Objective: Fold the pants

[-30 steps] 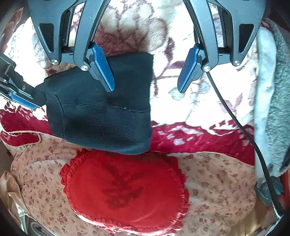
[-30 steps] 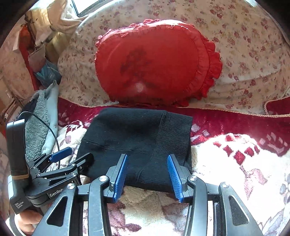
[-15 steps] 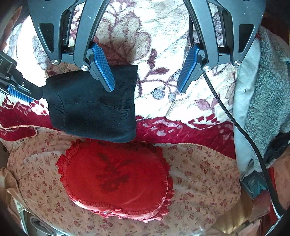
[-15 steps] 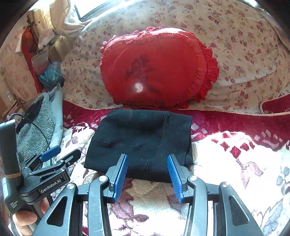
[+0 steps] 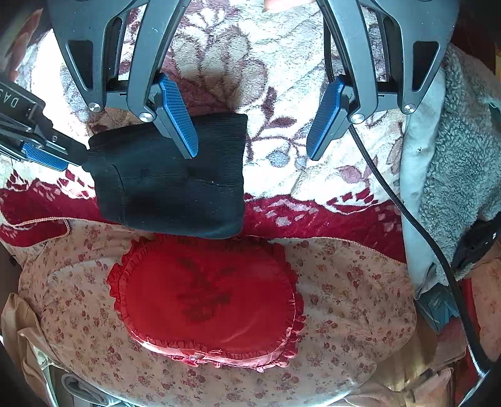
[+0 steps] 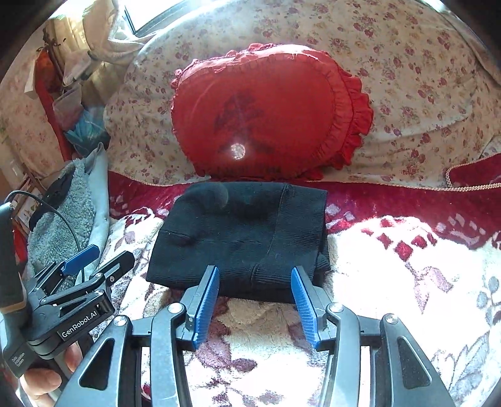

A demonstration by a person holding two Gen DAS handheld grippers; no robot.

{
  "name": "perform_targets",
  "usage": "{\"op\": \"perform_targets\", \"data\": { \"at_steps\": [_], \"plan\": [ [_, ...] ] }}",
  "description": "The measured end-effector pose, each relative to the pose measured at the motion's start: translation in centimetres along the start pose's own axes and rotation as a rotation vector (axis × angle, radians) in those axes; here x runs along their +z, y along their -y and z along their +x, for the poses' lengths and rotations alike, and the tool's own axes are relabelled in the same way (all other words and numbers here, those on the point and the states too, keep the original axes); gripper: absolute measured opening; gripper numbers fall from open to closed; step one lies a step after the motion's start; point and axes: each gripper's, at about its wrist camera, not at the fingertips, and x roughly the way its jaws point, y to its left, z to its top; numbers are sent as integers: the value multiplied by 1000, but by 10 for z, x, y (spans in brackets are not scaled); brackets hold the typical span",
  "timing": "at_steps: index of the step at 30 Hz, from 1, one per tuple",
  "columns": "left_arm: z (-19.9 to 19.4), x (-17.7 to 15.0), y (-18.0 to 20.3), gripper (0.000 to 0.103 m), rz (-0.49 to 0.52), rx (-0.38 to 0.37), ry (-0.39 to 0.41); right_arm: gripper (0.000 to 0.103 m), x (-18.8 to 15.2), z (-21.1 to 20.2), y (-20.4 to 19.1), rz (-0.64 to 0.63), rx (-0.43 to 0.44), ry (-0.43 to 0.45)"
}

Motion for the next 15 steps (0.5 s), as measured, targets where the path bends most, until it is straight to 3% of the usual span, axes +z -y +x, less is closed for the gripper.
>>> {"op": "perform_targets", "data": {
  "at_steps": [15],
  "plan": [
    [7, -1, -2, 72, 1, -2, -16, 47, 2, 13, -6, -13, -6, -19]
  ]
}}
